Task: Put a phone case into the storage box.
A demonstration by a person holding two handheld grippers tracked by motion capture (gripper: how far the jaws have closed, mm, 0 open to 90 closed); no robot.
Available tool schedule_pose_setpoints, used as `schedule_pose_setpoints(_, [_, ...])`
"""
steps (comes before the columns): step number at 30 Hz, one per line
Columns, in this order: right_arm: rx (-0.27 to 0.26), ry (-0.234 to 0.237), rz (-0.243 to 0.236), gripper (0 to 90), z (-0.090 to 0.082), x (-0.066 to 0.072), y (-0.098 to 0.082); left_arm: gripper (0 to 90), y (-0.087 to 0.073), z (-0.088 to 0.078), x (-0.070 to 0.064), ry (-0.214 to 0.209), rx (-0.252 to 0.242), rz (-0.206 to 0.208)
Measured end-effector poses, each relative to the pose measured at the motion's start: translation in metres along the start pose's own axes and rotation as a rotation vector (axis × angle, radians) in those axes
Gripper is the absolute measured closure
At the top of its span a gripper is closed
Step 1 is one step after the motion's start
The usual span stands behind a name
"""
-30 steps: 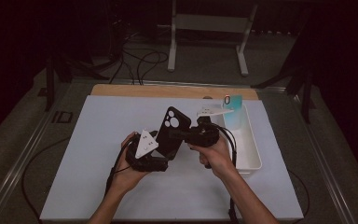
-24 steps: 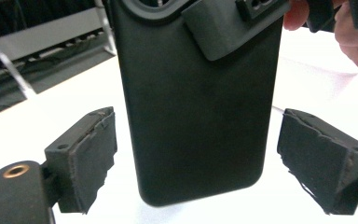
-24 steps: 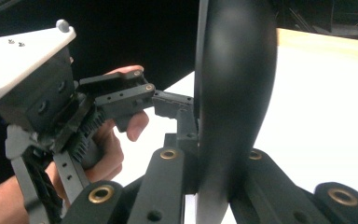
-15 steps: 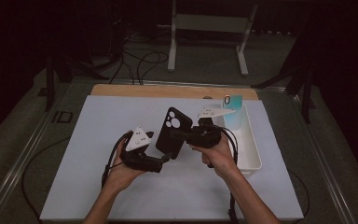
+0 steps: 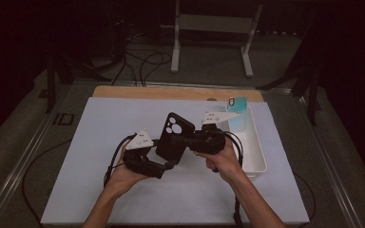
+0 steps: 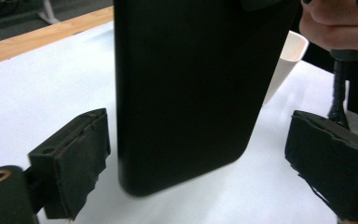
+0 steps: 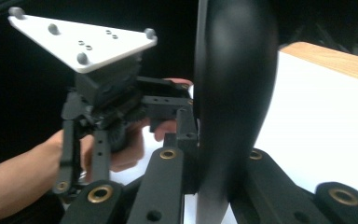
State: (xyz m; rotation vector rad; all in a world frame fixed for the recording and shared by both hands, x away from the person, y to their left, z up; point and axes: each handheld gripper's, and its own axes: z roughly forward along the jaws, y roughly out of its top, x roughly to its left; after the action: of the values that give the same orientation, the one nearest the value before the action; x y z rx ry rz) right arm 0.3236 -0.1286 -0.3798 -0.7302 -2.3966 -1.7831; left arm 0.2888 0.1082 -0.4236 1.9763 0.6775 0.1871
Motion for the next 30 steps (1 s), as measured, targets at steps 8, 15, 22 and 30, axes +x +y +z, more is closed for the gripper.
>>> schedule_pose_setpoints(8, [0.009,0.062,-0.038,85.7,0.0026,0.0070,0.0028,19.6,-0.0020,0.0023,-0.0006,-0.059,0.021,0.015])
schedule_pose_setpoints(15, [0.008,0.071,-0.061,85.6,0.0037,0.0081,0.0038,39.3,-0.0033,0.0029,-0.0001,-0.113,0.040,0.030])
schedule_pose_setpoints(22, [0.027,0.048,-0.093,76.7,-0.0028,0.0027,0.0055,65.5,-0.0044,0.0016,0.0012,-0.149,0.037,0.042])
schedule_pose_setpoints(30, [0.031,-0.004,-0.126,47.5,-0.0028,0.0041,0.0067,85.0,-0.0036,0.0052,-0.0012,-0.121,0.031,0.040])
